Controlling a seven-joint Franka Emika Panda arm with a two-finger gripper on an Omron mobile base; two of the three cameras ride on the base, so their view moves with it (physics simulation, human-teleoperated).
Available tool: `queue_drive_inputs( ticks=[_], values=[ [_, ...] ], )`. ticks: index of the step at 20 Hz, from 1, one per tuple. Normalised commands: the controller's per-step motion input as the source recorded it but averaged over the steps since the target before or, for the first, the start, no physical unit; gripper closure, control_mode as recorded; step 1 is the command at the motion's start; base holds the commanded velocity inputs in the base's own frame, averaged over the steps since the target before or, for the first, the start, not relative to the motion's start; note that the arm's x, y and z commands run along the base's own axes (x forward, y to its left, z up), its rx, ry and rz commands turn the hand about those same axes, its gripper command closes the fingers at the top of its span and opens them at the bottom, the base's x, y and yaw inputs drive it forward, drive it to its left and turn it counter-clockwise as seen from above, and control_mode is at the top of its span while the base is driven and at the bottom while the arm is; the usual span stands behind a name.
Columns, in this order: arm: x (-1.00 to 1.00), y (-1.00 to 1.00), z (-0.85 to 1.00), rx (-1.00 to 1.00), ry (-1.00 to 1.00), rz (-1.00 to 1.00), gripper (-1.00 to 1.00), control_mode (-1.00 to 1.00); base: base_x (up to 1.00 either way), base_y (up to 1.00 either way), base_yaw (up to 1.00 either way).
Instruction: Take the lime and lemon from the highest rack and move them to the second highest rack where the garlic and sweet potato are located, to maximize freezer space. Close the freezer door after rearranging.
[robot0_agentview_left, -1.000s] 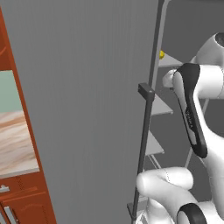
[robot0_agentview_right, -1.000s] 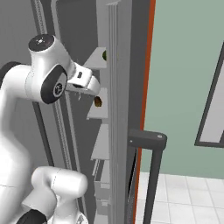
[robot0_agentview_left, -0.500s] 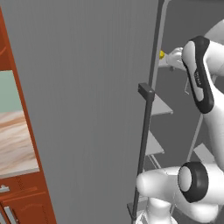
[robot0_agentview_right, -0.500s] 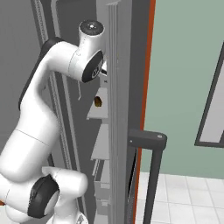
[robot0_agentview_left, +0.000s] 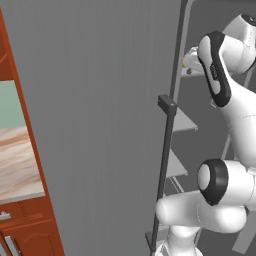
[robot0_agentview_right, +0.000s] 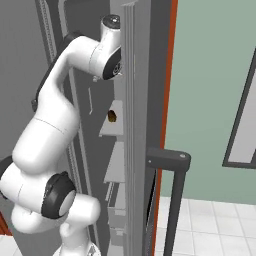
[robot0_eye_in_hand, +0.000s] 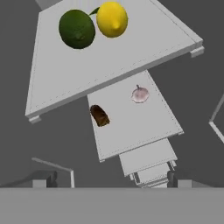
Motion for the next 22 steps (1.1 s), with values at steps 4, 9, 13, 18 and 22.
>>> queue_drive_inputs(
  ticks=[4, 9, 13, 18, 22],
  values=[
    [0.50, 0.00, 0.00, 0.00, 0.00, 0.00, -1.00, -1.00, 0.00, 0.00, 0.00],
    [0.55, 0.00, -0.01, -0.02, -0.07, 0.00, -1.00, -1.00, 0.00, 0.00, 0.00],
    [0.46, -0.04, -0.03, 0.00, -0.13, 0.00, -1.00, -1.00, 0.00, 0.00, 0.00],
    [0.42, -0.08, -0.05, 0.00, -0.01, 0.00, -1.00, -1.00, 0.00, 0.00, 0.00],
    [0.36, -0.04, 0.00, 0.00, 0.00, 0.00, -1.00, -1.00, 0.00, 0.00, 0.00]
  ],
)
